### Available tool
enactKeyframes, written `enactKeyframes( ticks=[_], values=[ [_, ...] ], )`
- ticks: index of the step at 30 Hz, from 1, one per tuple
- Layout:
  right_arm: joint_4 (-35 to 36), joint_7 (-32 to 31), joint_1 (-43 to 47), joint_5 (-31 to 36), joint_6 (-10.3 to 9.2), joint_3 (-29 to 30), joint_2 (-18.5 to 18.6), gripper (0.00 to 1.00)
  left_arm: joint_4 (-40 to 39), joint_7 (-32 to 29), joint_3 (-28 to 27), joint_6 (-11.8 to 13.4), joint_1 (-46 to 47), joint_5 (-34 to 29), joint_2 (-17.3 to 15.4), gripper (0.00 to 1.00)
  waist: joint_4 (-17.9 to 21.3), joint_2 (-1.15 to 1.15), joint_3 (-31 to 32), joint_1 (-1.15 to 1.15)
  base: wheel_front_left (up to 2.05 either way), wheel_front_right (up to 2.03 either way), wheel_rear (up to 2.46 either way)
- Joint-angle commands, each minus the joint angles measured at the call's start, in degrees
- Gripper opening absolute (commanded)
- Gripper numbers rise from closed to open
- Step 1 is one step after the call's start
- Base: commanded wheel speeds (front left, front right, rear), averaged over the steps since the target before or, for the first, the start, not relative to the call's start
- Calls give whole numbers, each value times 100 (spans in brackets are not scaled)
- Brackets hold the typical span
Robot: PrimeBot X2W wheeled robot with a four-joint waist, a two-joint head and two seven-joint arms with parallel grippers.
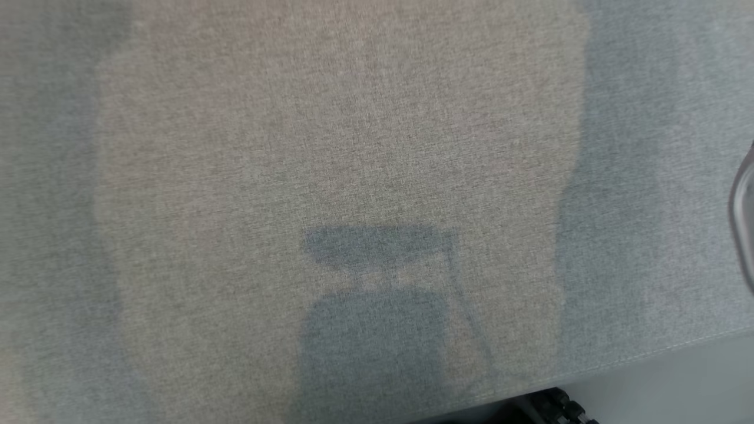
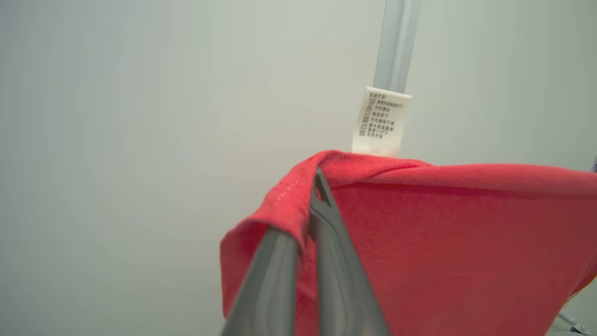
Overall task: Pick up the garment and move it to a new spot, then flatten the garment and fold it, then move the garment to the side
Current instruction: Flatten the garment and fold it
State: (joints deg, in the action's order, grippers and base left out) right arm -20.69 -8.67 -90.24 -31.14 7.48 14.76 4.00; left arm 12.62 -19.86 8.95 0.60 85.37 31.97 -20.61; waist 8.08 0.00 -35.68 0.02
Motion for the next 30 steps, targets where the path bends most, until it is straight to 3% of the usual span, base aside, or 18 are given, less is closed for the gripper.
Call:
enactKeyframes(
  ticks=[1, 4, 7, 10, 15, 20, 25, 30],
  values=[
    [-68, 144, -178, 16, 2, 40, 10, 0, 104, 222, -8, -50, 206, -110, -24, 0, 61, 0, -513, -2, 0, 0, 0],
    [-473, 564, -526, 5, 1, -18, -66, 0, 836, 1050, 43, -219, 792, -358, 50, 0, 107, 0, -599, -2, 0, 0, 0],
    [-635, 612, -456, -228, 3, -300, -89, 0, 1433, 1443, 212, -459, 974, -483, 69, 0, 130, 0, -751, -2, 0, 0, 0],
    [-526, 528, -107, -507, 3, -602, -55, 0, 1737, 1633, 522, -681, 821, -572, -103, 0, 149, 0, -1009, -2, 0, 0, 0],
    [70, 465, 1088, -1201, 3, -1235, 209, 0, 1891, 1915, 849, -810, -131, -185, -327, 0, 175, 0, -1165, -2, 0, 0, 0],
    [1136, 568, 3153, -2092, 3, -1805, 705, 0, 907, 2163, 1580, -811, -1998, 623, -861, 0, 195, 0, -772, -2, 0, 0, 0],
    [1850, 657, 4811, -2434, 3, -1879, 1183, 0, -125, 2277, 1784, -797, -3566, 1001, -1281, 0, 175, 0, -244, -2, 0, 0, 0],
    [2129, 741, 6180, -2538, 3, -2051, 1336, 0, -970, 2414, 1844, -379, -5098, 978, -1627, 0, 253, 0, 443, -2, 0, 0, 0]
  ],
)
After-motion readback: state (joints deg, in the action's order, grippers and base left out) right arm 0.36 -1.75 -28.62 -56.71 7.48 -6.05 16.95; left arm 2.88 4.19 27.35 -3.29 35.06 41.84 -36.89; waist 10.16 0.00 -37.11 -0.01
